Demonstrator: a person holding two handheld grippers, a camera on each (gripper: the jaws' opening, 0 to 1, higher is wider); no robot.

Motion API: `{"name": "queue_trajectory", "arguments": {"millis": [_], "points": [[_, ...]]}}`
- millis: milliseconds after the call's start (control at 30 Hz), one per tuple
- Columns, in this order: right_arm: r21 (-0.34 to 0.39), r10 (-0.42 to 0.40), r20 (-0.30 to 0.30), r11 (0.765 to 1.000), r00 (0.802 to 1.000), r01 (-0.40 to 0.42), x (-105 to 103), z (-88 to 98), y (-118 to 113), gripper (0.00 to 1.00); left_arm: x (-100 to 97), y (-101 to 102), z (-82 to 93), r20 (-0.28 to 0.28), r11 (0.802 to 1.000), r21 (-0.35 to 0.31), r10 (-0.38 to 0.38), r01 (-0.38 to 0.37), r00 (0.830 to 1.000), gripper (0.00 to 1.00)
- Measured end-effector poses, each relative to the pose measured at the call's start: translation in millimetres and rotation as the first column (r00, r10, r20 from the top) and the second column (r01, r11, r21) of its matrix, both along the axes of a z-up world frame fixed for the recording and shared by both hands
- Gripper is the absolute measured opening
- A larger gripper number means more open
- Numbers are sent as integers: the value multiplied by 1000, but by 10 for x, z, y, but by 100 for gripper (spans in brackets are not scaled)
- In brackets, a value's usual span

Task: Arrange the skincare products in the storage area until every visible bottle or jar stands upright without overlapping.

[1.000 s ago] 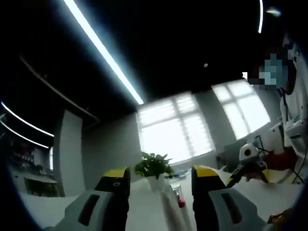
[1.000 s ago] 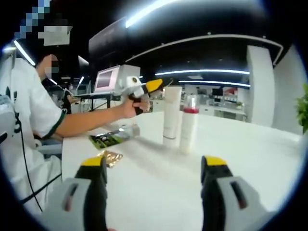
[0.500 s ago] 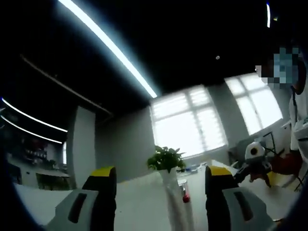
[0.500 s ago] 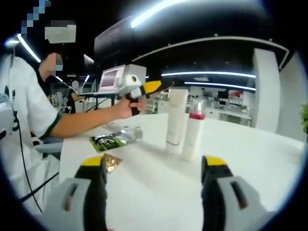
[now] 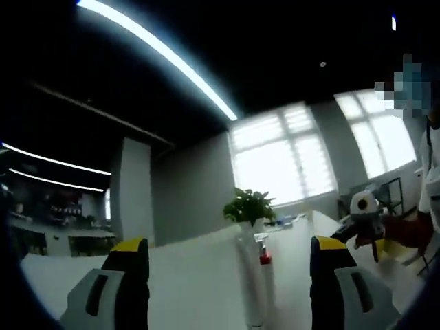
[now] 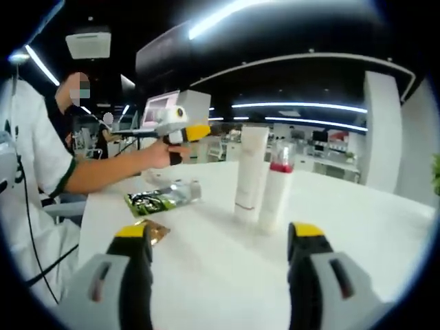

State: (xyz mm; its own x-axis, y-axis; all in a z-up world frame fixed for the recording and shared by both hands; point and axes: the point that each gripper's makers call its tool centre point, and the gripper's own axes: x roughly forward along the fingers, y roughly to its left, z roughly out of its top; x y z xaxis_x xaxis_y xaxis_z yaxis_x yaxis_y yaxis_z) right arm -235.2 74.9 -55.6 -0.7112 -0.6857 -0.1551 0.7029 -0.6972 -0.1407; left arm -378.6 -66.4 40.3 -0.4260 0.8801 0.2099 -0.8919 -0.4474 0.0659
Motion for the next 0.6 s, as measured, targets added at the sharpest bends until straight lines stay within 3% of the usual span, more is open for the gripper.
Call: {"name": "queue_trajectory", "arguments": {"millis": [67,133,367,500,600], "points": [[-10,0,-4,1000,1000,0,-5,16,-10,81,14,-36,-32,21,1000,-16,18,-18,1000,99],[-16,-3,-5,1000,1000,3,-13,23,-12,81,1,-97,-106,79,998,-43,51,-47,996,99],[-15,-17,-6,1000,1000,17,-19,27,1,81,226,-198,-195,85,995,-89,62,-54,994,99],[-8,-20,-8,1000,1000,20,-16,30,-12,81,363,-313,-346,91,980,-180,105,-88,990,99],[-6,-21,-9,1000,1000,21,-17,29,-22,81,440,-414,-399,93,974,-201,127,-106,988,99]]}}
